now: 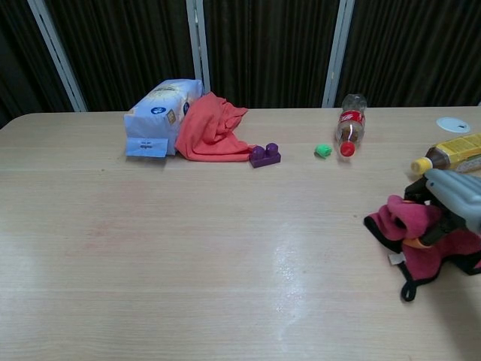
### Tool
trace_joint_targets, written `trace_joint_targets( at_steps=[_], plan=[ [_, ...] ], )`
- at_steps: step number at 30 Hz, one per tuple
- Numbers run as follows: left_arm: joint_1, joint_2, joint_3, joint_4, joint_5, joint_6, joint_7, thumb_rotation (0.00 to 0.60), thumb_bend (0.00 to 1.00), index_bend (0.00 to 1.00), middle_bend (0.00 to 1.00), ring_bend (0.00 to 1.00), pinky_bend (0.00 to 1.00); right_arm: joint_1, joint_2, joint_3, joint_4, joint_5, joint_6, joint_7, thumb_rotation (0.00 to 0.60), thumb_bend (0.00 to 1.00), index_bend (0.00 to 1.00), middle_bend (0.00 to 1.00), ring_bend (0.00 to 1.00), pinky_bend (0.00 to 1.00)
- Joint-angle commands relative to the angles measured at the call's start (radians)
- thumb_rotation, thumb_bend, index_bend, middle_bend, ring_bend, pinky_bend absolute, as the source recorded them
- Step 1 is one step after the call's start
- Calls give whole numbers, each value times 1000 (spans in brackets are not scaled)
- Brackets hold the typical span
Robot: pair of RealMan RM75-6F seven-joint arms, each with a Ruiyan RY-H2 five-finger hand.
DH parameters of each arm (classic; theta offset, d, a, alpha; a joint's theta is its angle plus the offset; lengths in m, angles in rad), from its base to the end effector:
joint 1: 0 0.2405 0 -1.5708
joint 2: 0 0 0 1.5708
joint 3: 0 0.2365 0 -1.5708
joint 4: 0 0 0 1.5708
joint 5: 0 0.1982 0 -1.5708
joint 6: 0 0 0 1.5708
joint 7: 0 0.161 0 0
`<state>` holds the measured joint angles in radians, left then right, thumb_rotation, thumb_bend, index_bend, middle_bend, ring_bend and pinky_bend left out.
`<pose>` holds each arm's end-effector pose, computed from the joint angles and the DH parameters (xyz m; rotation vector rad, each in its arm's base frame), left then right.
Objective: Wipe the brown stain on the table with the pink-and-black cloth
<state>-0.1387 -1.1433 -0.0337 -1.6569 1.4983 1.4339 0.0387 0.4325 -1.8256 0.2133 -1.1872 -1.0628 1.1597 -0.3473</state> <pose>-0.2717 0.2059 0.1399 -1.4505 -0.9443 -0.9282 -0.2384 -0.2994 -0.0391 1.4046 -1.1387 0.7785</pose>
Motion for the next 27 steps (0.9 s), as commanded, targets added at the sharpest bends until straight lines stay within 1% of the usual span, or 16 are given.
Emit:
trace_joint_targets(
  at_steps=[1, 8, 14, 18, 27],
  plan=[
    [1, 1, 0, 1, 3, 4, -5, 600, 0, 0, 0, 0, 0, 32, -52, 5, -20, -15, -2, -27, 600, 371, 756, 682, 626, 761],
    [-1, 3, -4, 4, -9, -3, -3, 600, 0, 0, 0, 0, 0, 81, -137, 33, -45, -13, -1, -75, 600, 372, 756, 682, 626, 760],
    [0, 5, -3, 2, -12, -4, 1, 600, 0, 0, 0, 0, 0, 114, -172, 49, -5, -4, -14, -115, 600, 371, 756, 682, 626, 761],
    [1, 6, -3, 0, -13, -3, -1, 600, 0, 0, 0, 0, 0, 120, -163, 62, 44, 10, -24, -123, 600, 371, 756, 682, 626, 761],
    [3, 9, 0, -5, -10, -3, -2, 600, 0, 0, 0, 0, 0, 80, -74, 76, 105, 38, -27, -90, 600, 372, 756, 682, 626, 760]
  ],
)
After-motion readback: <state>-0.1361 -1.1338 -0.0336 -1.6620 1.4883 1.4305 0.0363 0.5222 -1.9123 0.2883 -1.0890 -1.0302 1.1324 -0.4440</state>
